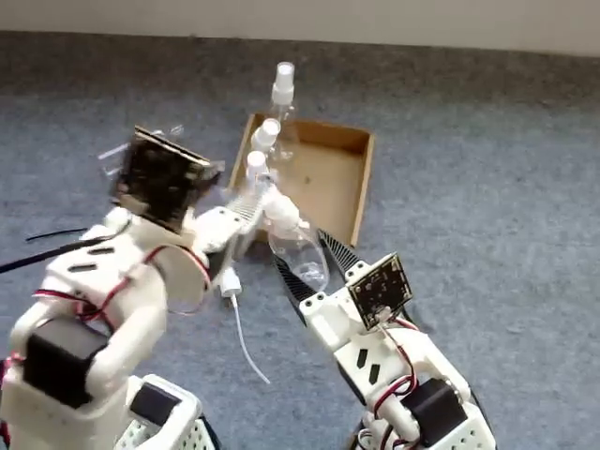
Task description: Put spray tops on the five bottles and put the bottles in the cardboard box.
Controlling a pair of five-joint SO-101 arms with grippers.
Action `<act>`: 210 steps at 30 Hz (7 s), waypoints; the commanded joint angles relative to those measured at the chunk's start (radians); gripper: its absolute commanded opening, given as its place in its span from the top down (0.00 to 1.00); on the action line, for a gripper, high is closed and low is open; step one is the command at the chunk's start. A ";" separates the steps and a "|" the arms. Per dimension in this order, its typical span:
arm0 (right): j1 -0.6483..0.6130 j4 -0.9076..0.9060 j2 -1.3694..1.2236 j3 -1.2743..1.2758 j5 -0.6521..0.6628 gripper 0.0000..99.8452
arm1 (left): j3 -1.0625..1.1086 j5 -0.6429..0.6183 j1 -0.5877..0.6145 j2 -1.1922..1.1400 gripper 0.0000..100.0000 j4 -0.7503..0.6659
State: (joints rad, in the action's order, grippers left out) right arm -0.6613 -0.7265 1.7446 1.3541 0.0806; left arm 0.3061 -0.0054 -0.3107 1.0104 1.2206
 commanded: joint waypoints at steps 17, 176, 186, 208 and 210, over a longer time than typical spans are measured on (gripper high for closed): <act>0.012 0.022 0.007 -0.015 -0.005 1.00 | 0.027 -0.003 -0.050 -0.013 0.85 -0.009; 0.326 -0.154 -1.257 -1.357 -0.014 1.00 | 0.912 0.014 0.518 0.806 0.61 -0.203; 0.423 -0.022 -1.578 -1.337 -0.009 1.00 | 0.935 0.017 0.519 0.805 0.61 -0.206; 0.397 0.438 -1.943 -1.228 -0.018 1.00 | 0.937 0.017 0.519 0.805 0.61 -0.203; 0.387 0.438 -1.971 -1.231 -0.018 1.00 | 0.937 0.017 0.519 0.805 0.61 -0.203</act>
State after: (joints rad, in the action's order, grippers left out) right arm -0.2501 -0.3122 -0.2240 0.1465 0.0575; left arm 1.2467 0.0130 0.1910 1.8144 1.0319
